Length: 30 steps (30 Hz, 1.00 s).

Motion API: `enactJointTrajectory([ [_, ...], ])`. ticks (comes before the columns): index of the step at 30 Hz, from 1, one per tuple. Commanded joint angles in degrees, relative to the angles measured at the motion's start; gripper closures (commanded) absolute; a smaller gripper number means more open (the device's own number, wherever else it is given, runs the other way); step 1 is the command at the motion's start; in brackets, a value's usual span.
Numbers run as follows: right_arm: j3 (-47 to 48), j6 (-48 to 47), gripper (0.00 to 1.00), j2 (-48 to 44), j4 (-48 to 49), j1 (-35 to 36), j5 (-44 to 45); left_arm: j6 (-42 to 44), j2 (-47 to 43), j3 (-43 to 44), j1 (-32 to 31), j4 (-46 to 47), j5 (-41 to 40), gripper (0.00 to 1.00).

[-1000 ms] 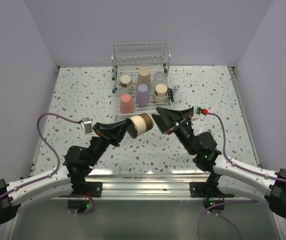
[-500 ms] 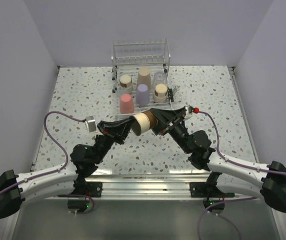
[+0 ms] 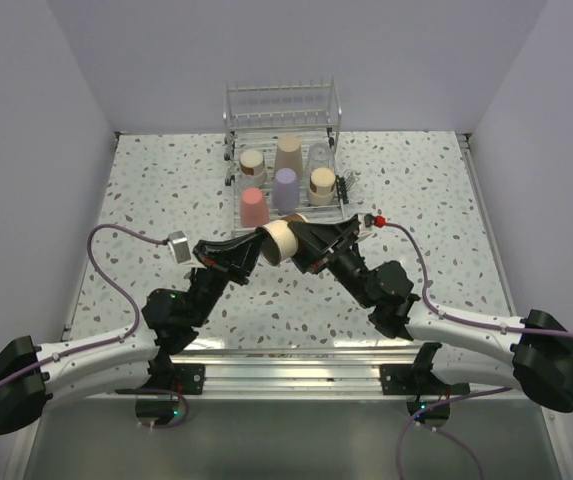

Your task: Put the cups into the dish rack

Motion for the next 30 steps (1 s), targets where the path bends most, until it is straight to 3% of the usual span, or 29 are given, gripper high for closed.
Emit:
enactJointTrajectory([
  [1,1.5,0.0,0.21,-0.9,4.8,0.5,1.1,0.6,-1.0,0.6,-0.4,4.0,-2.7,1.0],
  [3,1.4,-0.5,0.29,-1.4,4.5,0.8,1.5,0.4,-1.5,0.4,-0.4,3.4,-2.9,1.0],
  [8,1.6,-1.1,0.65,-1.0,4.4,0.9,1.8,0.0,-1.6,1.2,-0.5,1.6,-2.5,1.0],
  [10,1.7,-1.4,0.74,-0.9,4.2,0.9,2.0,-0.2,-1.2,2.9,-0.5,-3.1,-2.4,1.0],
  [11,1.6,-1.6,0.82,-1.1,3.7,0.9,2.4,0.2,-1.2,4.5,-0.4,-7.0,-1.7,0.96],
  [13,1.4,-3.0,0.89,-1.7,2.9,0.9,2.9,0.6,-1.6,5.7,-0.4,-10.6,-0.7,0.86],
  [14,1.3,-3.5,0.94,-3.0,0.9,0.9,4.0,0.7,-2.2,6.3,-0.5,-14.7,-0.4,0.76],
  [17,1.3,-6.7,1.0,-5.5,-5.1,0.9,6.1,0.6,-5.8,6.5,-0.5,-22.7,-0.6,0.47],
  [20,1.7,-10.4,1.0,-9.6,-12.4,0.9,9.8,-0.4,-9.8,8.6,-0.5,-35.3,-2.6,0.3],
  [24,2.8,-14.9,1.0,-15.7,-24.3,0.8,15.2,-2.1,-12.5,14.8,-0.5,-56.1,-6.5,0.21],
  [26,4.0,-17.6,1.0,-19.2,-32.1,0.8,19.6,-2.4,-12.5,19.3,-0.4,-69.4,-7.9,0.2],
  [30,7.1,-25.5,1.0,-22.8,-43.4,0.9,27.7,-2.2,-11.3,25.6,-0.5,-87.2,-13.0,0.17],
])
